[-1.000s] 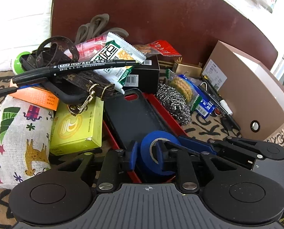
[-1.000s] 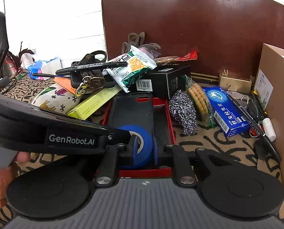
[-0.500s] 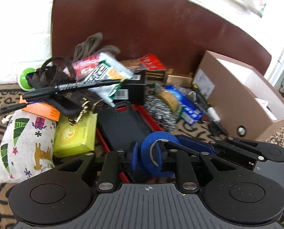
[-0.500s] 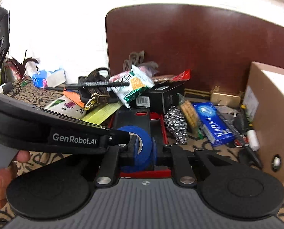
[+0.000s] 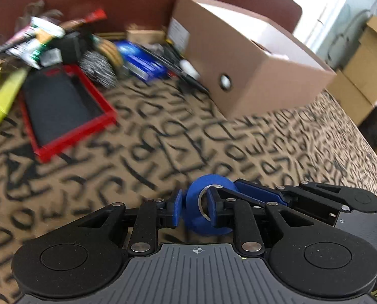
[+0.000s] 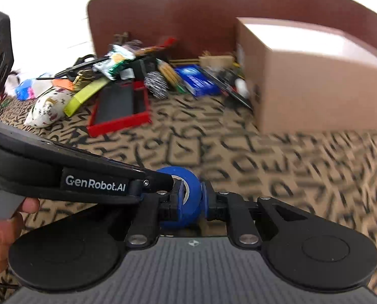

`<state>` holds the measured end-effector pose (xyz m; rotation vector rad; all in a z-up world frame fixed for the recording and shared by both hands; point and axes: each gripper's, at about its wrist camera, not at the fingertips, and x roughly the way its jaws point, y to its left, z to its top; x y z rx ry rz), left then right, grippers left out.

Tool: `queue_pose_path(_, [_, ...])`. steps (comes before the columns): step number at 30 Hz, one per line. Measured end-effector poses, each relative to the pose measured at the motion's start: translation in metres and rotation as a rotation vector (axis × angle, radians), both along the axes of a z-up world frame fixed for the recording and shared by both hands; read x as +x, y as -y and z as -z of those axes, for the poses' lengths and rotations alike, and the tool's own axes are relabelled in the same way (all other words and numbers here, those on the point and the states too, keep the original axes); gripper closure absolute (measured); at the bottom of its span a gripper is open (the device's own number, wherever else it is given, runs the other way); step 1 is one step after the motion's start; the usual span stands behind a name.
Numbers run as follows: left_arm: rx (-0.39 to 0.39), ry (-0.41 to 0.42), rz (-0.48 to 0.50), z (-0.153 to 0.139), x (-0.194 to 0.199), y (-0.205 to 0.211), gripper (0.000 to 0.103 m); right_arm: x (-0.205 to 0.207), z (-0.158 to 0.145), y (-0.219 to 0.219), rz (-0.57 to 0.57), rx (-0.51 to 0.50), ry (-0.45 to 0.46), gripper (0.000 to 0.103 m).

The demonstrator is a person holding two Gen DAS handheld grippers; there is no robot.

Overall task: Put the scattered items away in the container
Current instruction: 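Lift the blue tape roll with the right gripper and carry it over the box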

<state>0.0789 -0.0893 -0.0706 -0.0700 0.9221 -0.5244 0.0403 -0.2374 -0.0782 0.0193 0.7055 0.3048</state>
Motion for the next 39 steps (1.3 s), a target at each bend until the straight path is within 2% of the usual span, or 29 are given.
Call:
queue_pose_path(12, [0.018, -0.031, 0.023, 0.002, 0.0, 0.007, 0.063, -0.01, 0.005, 0.011, 0.003, 0.038, 0.015, 0.083])
queue_pose_path(17, [0.03, -0.032, 0.036, 0.004, 0.001, 0.01, 0.071, -0.011, 0.006, 0.012, -0.011, 0.033, 0.02, 0.083])
queue_pose_path(25, [0.024, -0.042, 0.022, 0.006, 0.004, 0.009, 0.07, -0.01, 0.009, 0.011, -0.01, 0.037, 0.028, 0.084])
queue_pose_path(27, [0.039, -0.037, 0.017, 0.001, 0.002, 0.013, 0.072, -0.011, 0.006, 0.013, -0.002, 0.045, 0.027, 0.085])
queue_pose_path(28, [0.046, -0.032, 0.017, -0.002, 0.001, 0.015, 0.067, -0.012, 0.004, 0.014, 0.0, 0.044, 0.031, 0.085])
queue_pose_path(31, [0.047, -0.001, 0.033, -0.017, -0.001, 0.027, 0.066, -0.017, -0.007, 0.022, 0.014, 0.029, 0.074, 0.086])
queue_pose_path(39, [0.011, 0.147, 0.107, -0.078, 0.01, 0.096, 0.067, -0.008, -0.052, 0.079, 0.107, 0.017, 0.232, 0.086])
